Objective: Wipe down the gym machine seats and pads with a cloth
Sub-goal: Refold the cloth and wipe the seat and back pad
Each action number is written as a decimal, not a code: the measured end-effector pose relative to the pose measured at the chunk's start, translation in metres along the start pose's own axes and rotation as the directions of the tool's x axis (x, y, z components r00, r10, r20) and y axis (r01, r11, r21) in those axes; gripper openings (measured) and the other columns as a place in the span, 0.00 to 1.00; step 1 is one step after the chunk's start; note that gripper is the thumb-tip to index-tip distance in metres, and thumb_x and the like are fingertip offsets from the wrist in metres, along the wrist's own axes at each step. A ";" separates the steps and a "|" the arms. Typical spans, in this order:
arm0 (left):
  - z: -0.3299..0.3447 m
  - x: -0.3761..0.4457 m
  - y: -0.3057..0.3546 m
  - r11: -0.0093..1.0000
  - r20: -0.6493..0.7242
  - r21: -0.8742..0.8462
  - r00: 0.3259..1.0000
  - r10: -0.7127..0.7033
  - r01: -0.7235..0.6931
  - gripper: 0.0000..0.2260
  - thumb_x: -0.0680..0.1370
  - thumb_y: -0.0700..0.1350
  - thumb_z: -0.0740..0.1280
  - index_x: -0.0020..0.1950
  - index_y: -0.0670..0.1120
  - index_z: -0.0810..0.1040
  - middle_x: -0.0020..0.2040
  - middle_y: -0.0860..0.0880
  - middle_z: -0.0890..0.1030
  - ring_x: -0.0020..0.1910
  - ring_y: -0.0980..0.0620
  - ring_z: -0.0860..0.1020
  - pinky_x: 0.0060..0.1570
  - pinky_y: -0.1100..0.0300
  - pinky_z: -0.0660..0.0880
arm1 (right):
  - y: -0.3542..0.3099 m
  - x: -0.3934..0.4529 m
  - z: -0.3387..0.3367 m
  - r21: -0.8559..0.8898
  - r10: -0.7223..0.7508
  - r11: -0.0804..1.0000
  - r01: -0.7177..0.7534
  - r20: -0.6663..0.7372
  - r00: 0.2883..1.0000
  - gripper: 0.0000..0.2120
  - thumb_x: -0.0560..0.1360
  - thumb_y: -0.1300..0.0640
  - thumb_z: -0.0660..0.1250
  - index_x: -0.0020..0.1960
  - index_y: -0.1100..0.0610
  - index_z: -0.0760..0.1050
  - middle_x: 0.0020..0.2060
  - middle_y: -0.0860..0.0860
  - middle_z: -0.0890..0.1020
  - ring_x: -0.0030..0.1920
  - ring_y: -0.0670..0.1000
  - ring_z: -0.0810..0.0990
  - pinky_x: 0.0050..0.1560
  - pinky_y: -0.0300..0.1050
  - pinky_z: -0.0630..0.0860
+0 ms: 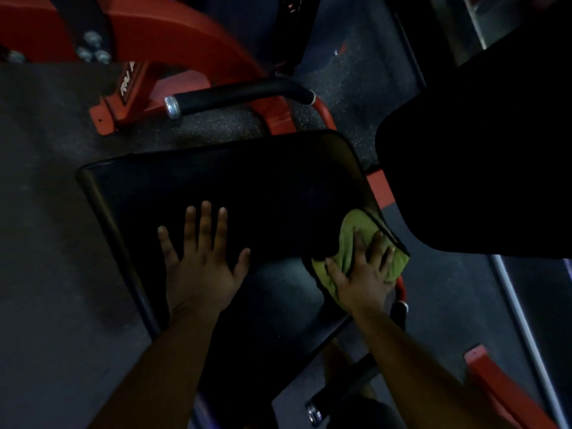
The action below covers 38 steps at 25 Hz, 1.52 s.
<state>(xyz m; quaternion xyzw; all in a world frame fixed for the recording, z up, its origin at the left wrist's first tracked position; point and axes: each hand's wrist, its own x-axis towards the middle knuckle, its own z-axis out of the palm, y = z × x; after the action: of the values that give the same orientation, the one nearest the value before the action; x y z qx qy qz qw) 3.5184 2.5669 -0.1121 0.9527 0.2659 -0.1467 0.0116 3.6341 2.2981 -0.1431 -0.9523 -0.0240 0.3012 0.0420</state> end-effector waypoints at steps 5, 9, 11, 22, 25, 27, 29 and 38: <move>0.000 0.000 -0.001 1.000 -0.002 -0.010 1.000 0.013 -0.013 0.36 0.80 0.67 0.43 0.83 0.49 0.47 0.83 0.45 0.46 0.82 0.44 0.43 0.75 0.31 0.40 | -0.084 0.037 -0.009 0.078 0.078 0.994 -0.074 -0.051 0.996 0.44 0.71 0.21 0.42 0.80 0.40 0.39 0.82 0.52 0.41 0.80 0.64 0.39 0.69 0.78 0.56; -0.002 -0.001 -0.003 1.000 0.018 -0.011 1.000 0.019 -0.019 0.35 0.82 0.67 0.43 0.83 0.48 0.47 0.83 0.44 0.46 0.82 0.43 0.44 0.75 0.30 0.42 | -0.046 -0.051 0.018 0.057 -0.162 0.985 0.162 0.001 0.987 0.37 0.76 0.26 0.49 0.80 0.35 0.43 0.81 0.44 0.39 0.80 0.54 0.35 0.70 0.76 0.51; -0.004 -0.001 -0.002 0.999 0.020 -0.024 0.999 0.030 -0.030 0.35 0.82 0.67 0.45 0.83 0.48 0.47 0.83 0.43 0.46 0.82 0.43 0.44 0.74 0.30 0.42 | -0.010 -0.070 0.025 0.081 -0.040 0.996 0.038 0.029 0.999 0.38 0.73 0.24 0.50 0.76 0.29 0.35 0.80 0.42 0.35 0.80 0.53 0.31 0.71 0.79 0.44; -0.001 0.000 -0.001 0.999 0.007 0.007 0.999 0.034 -0.034 0.36 0.80 0.67 0.39 0.83 0.48 0.45 0.83 0.44 0.45 0.82 0.42 0.43 0.75 0.30 0.41 | -0.023 0.008 0.010 0.003 0.092 0.996 -0.092 -0.127 0.988 0.43 0.71 0.27 0.45 0.81 0.49 0.55 0.81 0.57 0.54 0.78 0.66 0.51 0.74 0.72 0.50; -0.003 -0.001 -0.001 0.999 0.003 -0.005 0.999 0.035 -0.035 0.36 0.80 0.67 0.41 0.83 0.47 0.48 0.83 0.43 0.47 0.82 0.42 0.45 0.74 0.30 0.43 | -0.032 -0.053 0.028 -0.072 -0.251 0.967 0.246 -0.069 0.966 0.37 0.74 0.31 0.52 0.76 0.51 0.65 0.79 0.56 0.60 0.77 0.65 0.56 0.70 0.71 0.57; -0.002 -0.001 -0.001 0.999 -0.002 -0.004 0.999 0.034 -0.034 0.36 0.80 0.67 0.43 0.83 0.47 0.49 0.83 0.43 0.48 0.82 0.42 0.45 0.74 0.30 0.44 | -0.035 -0.043 0.024 -0.125 -0.396 0.913 0.387 -0.054 0.917 0.35 0.76 0.32 0.53 0.76 0.50 0.63 0.79 0.56 0.59 0.77 0.65 0.56 0.68 0.73 0.59; 0.002 -0.001 -0.002 0.999 -0.012 -0.008 0.999 0.032 -0.032 0.36 0.80 0.67 0.44 0.83 0.47 0.48 0.83 0.43 0.48 0.82 0.43 0.44 0.75 0.30 0.43 | -0.054 0.013 0.007 -0.160 -0.329 0.938 0.308 -0.123 0.936 0.36 0.78 0.32 0.51 0.80 0.51 0.56 0.81 0.55 0.54 0.79 0.64 0.51 0.71 0.76 0.53; -0.001 0.000 -0.001 0.999 -0.063 -0.033 0.998 0.003 -0.005 0.36 0.80 0.66 0.54 0.83 0.47 0.53 0.83 0.45 0.50 0.82 0.45 0.48 0.75 0.31 0.45 | -0.130 0.077 -0.022 -0.182 -0.568 0.815 0.550 -0.064 0.820 0.40 0.75 0.29 0.50 0.79 0.52 0.60 0.81 0.53 0.54 0.80 0.64 0.50 0.72 0.76 0.52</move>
<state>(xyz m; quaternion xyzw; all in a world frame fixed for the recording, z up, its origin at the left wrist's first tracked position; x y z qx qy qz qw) 3.5184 2.5679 -0.1107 0.9570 0.2668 -0.1122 0.0193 3.7072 2.4312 -0.1569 -0.9192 -0.3238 0.2170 0.0558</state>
